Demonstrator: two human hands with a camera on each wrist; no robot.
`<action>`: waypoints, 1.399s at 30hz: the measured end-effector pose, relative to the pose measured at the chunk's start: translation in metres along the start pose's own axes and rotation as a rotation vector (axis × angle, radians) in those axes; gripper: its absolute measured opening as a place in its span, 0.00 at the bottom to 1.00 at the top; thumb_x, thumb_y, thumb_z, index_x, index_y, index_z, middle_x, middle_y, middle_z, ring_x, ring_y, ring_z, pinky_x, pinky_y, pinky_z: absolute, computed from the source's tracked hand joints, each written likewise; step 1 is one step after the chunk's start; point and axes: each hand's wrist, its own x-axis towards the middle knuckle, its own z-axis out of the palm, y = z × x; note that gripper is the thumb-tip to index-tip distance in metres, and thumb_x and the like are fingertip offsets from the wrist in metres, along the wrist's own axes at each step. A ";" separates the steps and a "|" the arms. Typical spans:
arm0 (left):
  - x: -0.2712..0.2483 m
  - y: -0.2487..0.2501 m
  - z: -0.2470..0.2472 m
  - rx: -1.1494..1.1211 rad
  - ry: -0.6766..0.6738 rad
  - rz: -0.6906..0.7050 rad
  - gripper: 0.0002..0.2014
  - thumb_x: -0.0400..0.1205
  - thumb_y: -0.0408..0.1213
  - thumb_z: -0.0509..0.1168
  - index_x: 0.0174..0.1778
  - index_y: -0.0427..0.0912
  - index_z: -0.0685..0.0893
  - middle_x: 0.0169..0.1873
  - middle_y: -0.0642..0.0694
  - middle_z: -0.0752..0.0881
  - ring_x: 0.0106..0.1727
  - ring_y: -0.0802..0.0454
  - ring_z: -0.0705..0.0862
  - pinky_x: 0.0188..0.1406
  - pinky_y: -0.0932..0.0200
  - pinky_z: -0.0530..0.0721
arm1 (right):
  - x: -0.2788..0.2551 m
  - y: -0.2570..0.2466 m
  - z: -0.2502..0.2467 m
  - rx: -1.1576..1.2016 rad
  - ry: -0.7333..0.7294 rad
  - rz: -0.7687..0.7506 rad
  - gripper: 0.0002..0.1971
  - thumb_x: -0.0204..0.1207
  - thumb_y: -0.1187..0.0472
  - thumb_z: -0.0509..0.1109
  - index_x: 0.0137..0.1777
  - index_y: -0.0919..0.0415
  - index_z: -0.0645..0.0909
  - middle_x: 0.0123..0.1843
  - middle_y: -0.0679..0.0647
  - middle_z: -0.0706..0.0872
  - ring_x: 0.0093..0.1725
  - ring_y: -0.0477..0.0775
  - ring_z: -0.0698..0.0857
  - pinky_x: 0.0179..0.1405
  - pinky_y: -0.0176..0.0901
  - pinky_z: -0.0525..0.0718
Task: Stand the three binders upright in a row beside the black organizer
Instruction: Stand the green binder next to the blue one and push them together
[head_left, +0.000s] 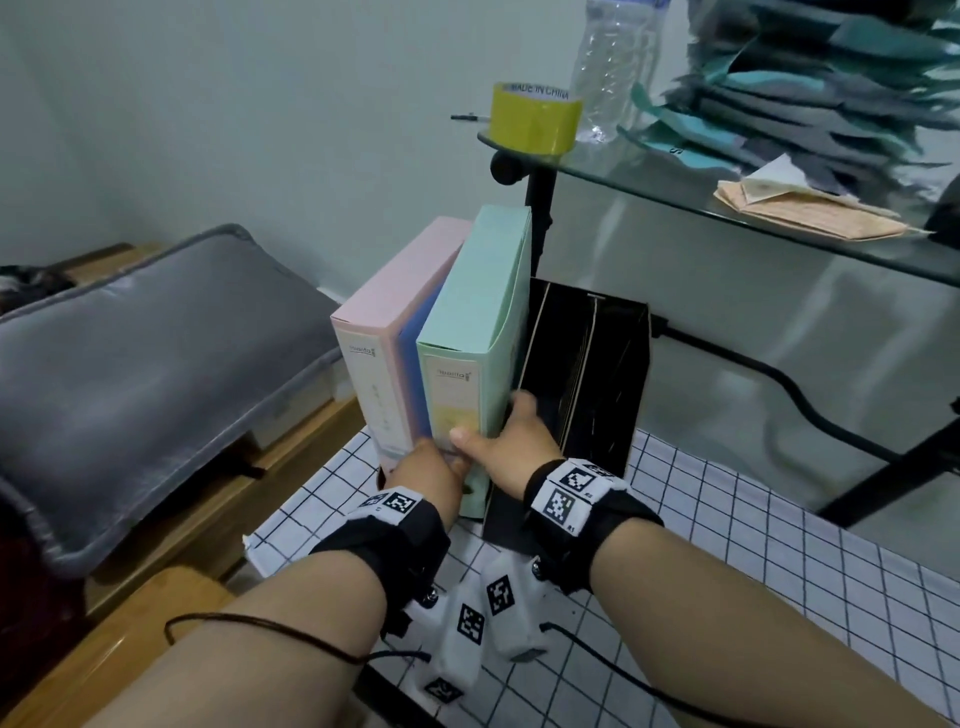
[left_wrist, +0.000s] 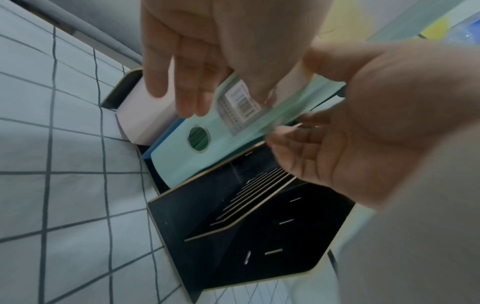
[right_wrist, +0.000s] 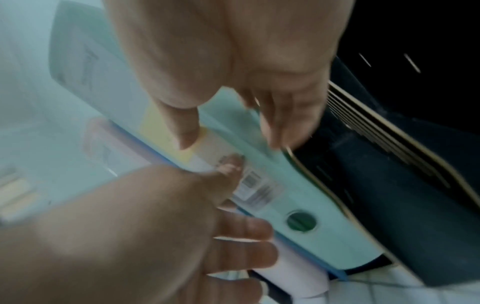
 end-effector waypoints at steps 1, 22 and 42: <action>0.002 0.001 0.001 0.005 -0.010 -0.005 0.23 0.81 0.50 0.56 0.65 0.37 0.72 0.61 0.31 0.84 0.62 0.34 0.83 0.61 0.48 0.79 | 0.000 -0.002 -0.003 0.061 0.069 -0.059 0.48 0.65 0.49 0.76 0.80 0.52 0.52 0.75 0.58 0.70 0.69 0.59 0.78 0.69 0.43 0.75; 0.024 -0.033 -0.028 -0.396 0.046 -0.091 0.47 0.70 0.33 0.72 0.80 0.45 0.49 0.64 0.36 0.80 0.59 0.36 0.82 0.57 0.44 0.83 | 0.015 0.013 -0.051 0.048 0.309 -0.331 0.47 0.66 0.42 0.70 0.83 0.44 0.51 0.86 0.52 0.51 0.84 0.56 0.54 0.81 0.49 0.54; 0.077 -0.036 -0.015 -0.526 0.030 0.021 0.45 0.67 0.26 0.72 0.76 0.46 0.54 0.57 0.43 0.78 0.63 0.36 0.80 0.65 0.34 0.79 | 0.038 0.092 -0.041 0.185 0.312 0.289 0.25 0.78 0.64 0.56 0.76 0.57 0.68 0.44 0.58 0.83 0.41 0.61 0.80 0.39 0.43 0.76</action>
